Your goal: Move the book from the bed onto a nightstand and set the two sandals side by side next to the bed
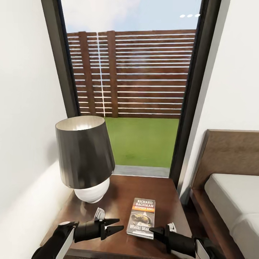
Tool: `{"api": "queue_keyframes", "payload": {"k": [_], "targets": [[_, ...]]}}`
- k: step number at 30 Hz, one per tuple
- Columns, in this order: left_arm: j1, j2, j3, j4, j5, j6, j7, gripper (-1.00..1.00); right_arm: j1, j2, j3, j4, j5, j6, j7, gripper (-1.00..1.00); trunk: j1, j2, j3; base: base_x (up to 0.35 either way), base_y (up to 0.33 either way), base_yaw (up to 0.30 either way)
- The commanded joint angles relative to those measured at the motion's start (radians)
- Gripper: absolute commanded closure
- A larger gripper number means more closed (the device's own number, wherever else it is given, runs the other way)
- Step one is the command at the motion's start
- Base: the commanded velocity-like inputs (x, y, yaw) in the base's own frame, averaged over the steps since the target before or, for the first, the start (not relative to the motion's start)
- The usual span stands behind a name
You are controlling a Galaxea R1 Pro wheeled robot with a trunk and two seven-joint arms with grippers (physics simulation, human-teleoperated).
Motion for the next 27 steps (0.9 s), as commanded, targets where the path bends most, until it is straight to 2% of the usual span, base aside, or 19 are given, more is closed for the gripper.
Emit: {"api": "queue_keyframes", "payload": {"k": [1,10,16,27], "targets": [[-0.001,0.001,-0.004,0.0,0.009,0.01,0.001,-1.0,-0.001,0.0,-0.003,0.0,0.001,0.004,0.002,1.0,0.0,0.0,-0.001,0.0,0.0,0.0],[-0.001,0.001,-0.004,0.0,0.009,0.01,0.001,-1.0,-0.001,0.0,-0.003,0.0,0.001,0.004,0.002,1.0,0.0,0.0,-0.001,0.0,0.0,0.0],[-0.001,0.001,-0.004,0.0,0.009,0.01,0.001,-1.0,-0.001,0.0,-0.003,0.0,0.001,0.004,0.002,1.0,0.002,-0.002,-0.024,0.0,0.0,0.0],[-0.001,0.001,-0.004,0.0,0.009,0.01,0.001,-1.0,-0.001,0.0,-0.003,0.0,0.001,0.004,0.002,1.0,0.002,-0.002,-0.024,0.0,0.0,0.0]]}}
